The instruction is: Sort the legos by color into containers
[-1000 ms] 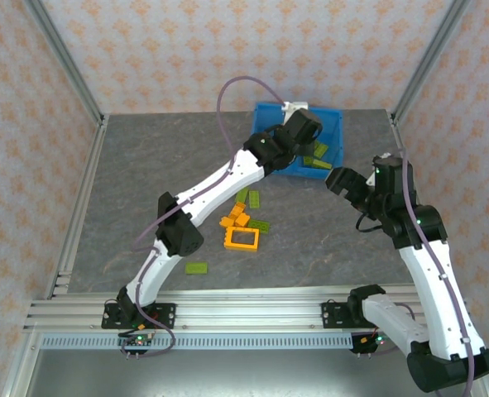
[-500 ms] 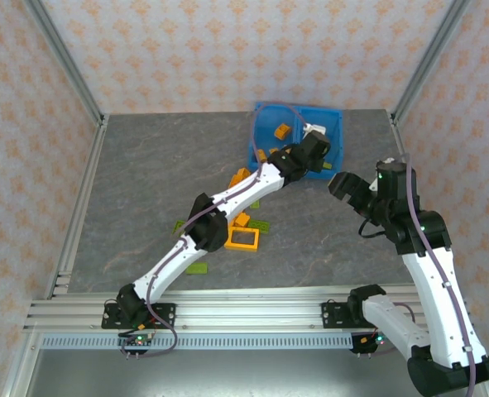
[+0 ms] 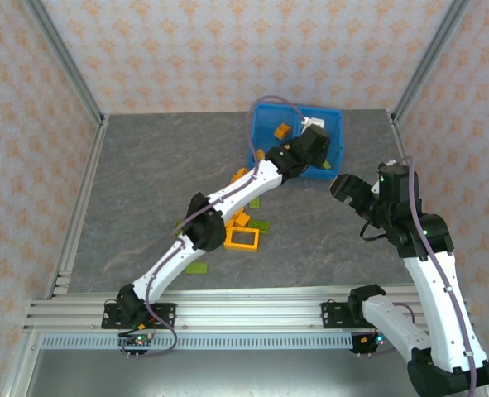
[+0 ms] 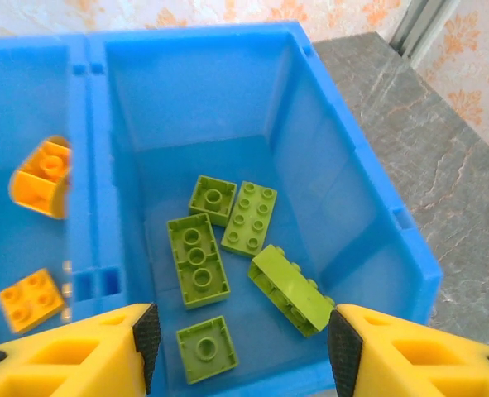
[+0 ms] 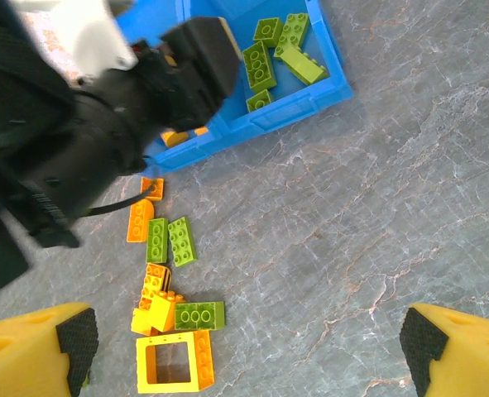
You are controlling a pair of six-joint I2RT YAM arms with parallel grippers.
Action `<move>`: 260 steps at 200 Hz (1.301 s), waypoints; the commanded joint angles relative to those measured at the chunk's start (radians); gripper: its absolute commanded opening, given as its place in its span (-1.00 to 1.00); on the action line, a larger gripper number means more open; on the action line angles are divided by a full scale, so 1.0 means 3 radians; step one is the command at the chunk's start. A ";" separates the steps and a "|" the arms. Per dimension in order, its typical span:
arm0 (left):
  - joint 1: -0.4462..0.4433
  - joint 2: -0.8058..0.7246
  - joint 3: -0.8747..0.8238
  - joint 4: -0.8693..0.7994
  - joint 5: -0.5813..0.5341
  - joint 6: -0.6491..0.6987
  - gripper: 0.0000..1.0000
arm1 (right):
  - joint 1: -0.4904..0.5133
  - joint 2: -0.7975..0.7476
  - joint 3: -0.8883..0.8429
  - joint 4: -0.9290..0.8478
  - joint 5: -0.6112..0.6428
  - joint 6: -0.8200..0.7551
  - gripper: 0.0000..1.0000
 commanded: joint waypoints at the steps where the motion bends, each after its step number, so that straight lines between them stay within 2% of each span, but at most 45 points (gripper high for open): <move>1: 0.0066 -0.0869 -0.0139 -0.0271 -0.0042 -0.0155 0.16 | -0.0002 -0.0017 -0.0075 0.0010 0.0049 -0.0084 0.90; 33: 0.0252 -0.1838 -0.1287 -0.0193 0.0118 -0.0209 0.23 | 0.0023 0.0142 -0.0226 0.0178 -0.0265 -0.0154 0.87; 54: 0.0416 -0.2520 -0.2117 -0.0103 0.0224 -0.0188 0.26 | 0.0256 0.0391 -0.0272 0.0271 -0.0351 -0.0142 0.86; 100: 0.0585 -0.3715 -0.3654 -0.0129 0.0196 0.0008 0.38 | 0.0978 0.1177 -0.0234 0.0628 -0.0110 0.0064 0.86; 146: 0.0647 -0.4810 -0.4989 -0.0287 0.0048 -0.0098 0.61 | 0.1349 0.2210 0.0109 0.0875 0.0212 0.0100 0.81; 181: 0.0665 -0.5336 -0.5397 -0.0557 -0.0056 -0.0040 0.71 | 0.1460 0.2927 0.0449 0.0999 0.0432 0.0046 0.76; 205: 0.0670 -0.5571 -0.5549 -0.0631 -0.0087 0.0041 0.75 | 0.1487 0.3318 0.0680 0.1074 0.0362 0.0081 0.73; 260: 0.0671 -0.5729 -0.5655 -0.0589 0.0012 0.0204 0.86 | 0.1567 0.3969 0.1132 0.1095 0.0436 0.0156 0.58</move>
